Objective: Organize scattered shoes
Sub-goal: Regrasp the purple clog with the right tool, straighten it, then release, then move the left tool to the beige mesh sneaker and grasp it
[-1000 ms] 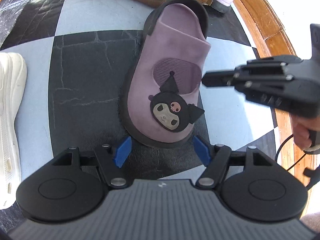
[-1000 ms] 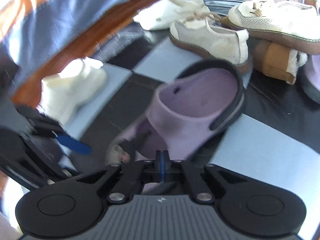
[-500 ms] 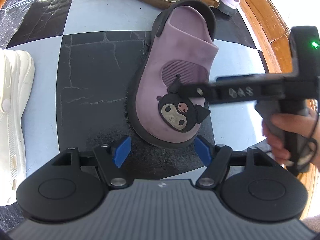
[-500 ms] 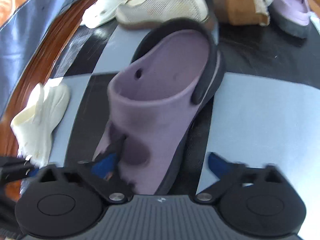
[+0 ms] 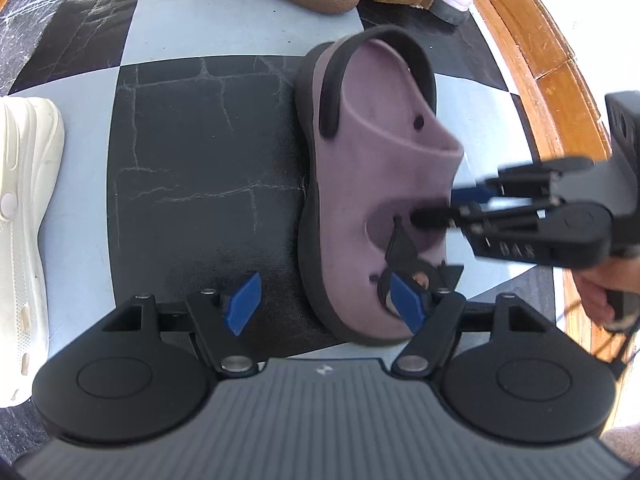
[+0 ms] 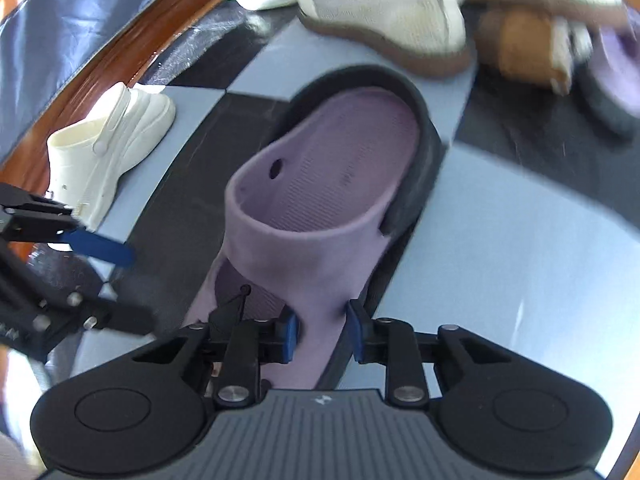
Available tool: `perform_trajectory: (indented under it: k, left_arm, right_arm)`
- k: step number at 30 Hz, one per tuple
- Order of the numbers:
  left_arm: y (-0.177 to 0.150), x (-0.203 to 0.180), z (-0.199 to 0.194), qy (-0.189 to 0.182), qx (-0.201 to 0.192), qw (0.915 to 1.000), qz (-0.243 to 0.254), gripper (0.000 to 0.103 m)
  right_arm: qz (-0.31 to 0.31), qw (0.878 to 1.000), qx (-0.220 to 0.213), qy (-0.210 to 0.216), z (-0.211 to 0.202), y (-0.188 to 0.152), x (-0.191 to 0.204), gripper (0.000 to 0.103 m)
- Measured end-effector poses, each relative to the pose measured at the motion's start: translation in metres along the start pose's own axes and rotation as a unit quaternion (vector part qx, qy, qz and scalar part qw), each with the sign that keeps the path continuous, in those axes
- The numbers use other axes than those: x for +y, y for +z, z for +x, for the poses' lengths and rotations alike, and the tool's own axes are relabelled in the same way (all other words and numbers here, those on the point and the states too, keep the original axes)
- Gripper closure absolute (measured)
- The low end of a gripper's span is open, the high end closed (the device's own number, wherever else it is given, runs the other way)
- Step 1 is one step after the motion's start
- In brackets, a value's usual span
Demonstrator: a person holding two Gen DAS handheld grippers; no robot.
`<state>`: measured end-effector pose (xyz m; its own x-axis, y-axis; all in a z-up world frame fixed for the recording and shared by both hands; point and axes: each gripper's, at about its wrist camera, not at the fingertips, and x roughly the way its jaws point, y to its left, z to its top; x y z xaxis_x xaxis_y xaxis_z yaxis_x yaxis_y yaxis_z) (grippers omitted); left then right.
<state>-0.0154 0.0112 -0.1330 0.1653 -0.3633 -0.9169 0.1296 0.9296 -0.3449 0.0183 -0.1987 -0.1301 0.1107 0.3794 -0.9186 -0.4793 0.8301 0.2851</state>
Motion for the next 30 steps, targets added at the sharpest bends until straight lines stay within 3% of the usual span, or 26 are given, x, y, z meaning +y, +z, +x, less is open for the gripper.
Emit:
perform_trajectory:
  k: [4,12,13,14,16,19,23,26,28,30]
  left_arm:
    - [-0.001,-0.002,0.005,-0.003,0.009,1.0,-0.002,0.031]
    - [-0.005,0.002,0.002,-0.019,0.017,0.9996,-0.015,0.031]
    - [-0.003,0.004,0.0,-0.018,0.019,0.9995,-0.02,0.031]
    - [-0.003,0.005,-0.003,-0.027,0.018,0.9991,-0.026,0.031]
    - [0.001,0.01,-0.017,-0.075,0.013,0.996,-0.047,0.031]
    - [0.007,0.013,-0.041,-0.111,-0.005,0.9921,-0.059,0.031]
    - [0.03,0.01,-0.061,-0.067,-0.033,0.9963,-0.042,0.031]
    - [0.072,0.019,-0.063,-0.091,-0.032,0.9945,-0.042,0.029]
    - [0.1,0.024,-0.06,-0.113,-0.023,0.9923,-0.044,0.029]
    - [0.139,0.022,-0.049,-0.087,-0.018,0.9949,-0.047,0.029]
  right_arm:
    - [0.014,1.0,-0.005,0.002,0.001,-0.011,-0.001,0.076]
    - [-0.065,0.997,0.025,-0.019,0.006,-0.016,0.016,0.076]
    - [-0.062,0.997,0.027,-0.036,0.005,-0.016,0.017,0.06]
    - [-0.059,0.996,0.03,-0.054,0.004,-0.016,0.019,0.032]
    - [-0.038,0.998,0.032,-0.047,-0.013,-0.012,0.017,0.015]
    - [0.004,1.0,0.02,-0.011,-0.044,-0.007,0.012,0.015]
    - [0.072,0.997,-0.031,0.003,-0.079,0.003,-0.001,0.009]
    - [0.14,0.988,-0.072,0.002,-0.089,0.013,-0.019,0.009]
    - [0.157,0.986,-0.056,0.028,-0.084,0.017,-0.033,0.011]
    - [0.17,0.984,-0.043,0.037,-0.084,0.018,-0.043,0.013]
